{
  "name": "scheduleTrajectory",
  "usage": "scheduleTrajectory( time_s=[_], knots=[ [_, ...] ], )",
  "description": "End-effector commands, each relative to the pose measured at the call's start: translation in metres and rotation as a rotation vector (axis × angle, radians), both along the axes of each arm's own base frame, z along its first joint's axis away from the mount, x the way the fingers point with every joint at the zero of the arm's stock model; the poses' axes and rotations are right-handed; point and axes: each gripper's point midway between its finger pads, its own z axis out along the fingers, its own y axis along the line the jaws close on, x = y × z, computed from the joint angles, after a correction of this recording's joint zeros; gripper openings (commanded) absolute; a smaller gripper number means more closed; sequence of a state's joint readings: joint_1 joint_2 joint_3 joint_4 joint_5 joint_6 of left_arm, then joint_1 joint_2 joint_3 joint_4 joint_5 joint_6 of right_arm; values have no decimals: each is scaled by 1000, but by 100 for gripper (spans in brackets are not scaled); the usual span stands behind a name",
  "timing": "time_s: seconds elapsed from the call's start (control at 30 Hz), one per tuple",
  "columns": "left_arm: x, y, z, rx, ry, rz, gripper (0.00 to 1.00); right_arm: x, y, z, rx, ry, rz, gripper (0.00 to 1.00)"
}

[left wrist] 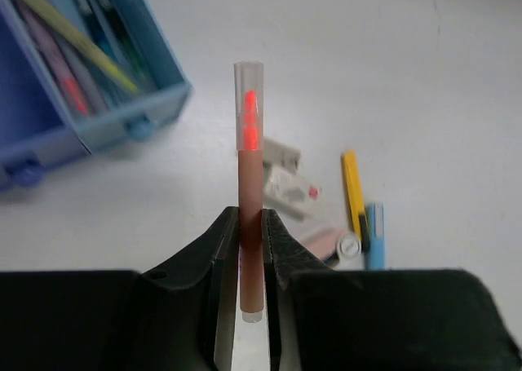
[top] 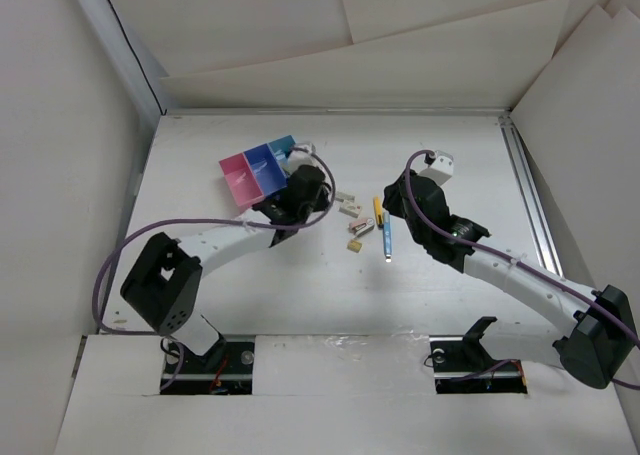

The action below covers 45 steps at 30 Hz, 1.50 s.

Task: Sort the stationery into containers
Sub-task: Pick up the pen from the center of the board, then place the pen in the storage box.

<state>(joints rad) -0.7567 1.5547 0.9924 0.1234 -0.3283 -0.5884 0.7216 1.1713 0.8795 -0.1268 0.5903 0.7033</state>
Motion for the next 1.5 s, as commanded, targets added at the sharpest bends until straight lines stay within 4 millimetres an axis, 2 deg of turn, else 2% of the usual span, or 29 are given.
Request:
scheduleTrajectory(
  time_s=[0.0,0.13,0.17,0.2,0.23,0.33,0.73,0.87,0.9,1.03,1.1,1.13,1.2,1.23,1.27,1.33,1.37,1.4,1.47],
  knots=[
    [47,28,60,-149,-118,109,10,1,6,26,48,-61,13,32],
    [92,62,67,-193,-127,216,10,0,7,26,50,-59,22,32],
    [99,64,66,-195,-124,222,10,0,7,26,50,-59,22,32],
    [109,66,55,-181,-107,235,10,0,7,26,50,-59,22,32],
    [119,67,64,-187,-117,246,11,0,7,26,50,-59,22,32],
    [136,71,55,-146,-99,282,11,0,7,26,50,-59,22,32],
    [144,82,27,-75,-76,344,12,-1,7,29,56,-66,22,32],
    [144,88,15,-33,-58,366,22,-1,7,29,56,-66,22,32],
    [144,88,15,-25,-59,361,30,0,5,29,54,-68,13,32],
    [144,88,15,-25,-59,361,39,0,5,29,54,-68,13,32],
    [142,88,11,-23,-49,354,40,0,5,29,54,-68,13,32],
    [138,87,20,-43,-61,341,40,0,5,29,54,-68,13,32],
    [128,87,17,-57,-59,319,40,0,5,29,54,-68,13,32],
    [121,79,36,-90,-104,299,40,0,5,29,54,-68,13,32],
    [104,66,26,-69,-92,253,40,0,5,29,54,-68,13,32],
    [84,50,22,-63,-86,193,40,0,5,29,54,-68,13,27],
    [63,28,19,-60,-88,115,40,0,3,25,45,-63,5,25],
    [51,18,14,-55,-79,82,40,-1,2,29,51,-70,5,19],
    [28,0,5,-21,-72,14,47,0,-1,29,46,-75,-12,15]
  ],
)
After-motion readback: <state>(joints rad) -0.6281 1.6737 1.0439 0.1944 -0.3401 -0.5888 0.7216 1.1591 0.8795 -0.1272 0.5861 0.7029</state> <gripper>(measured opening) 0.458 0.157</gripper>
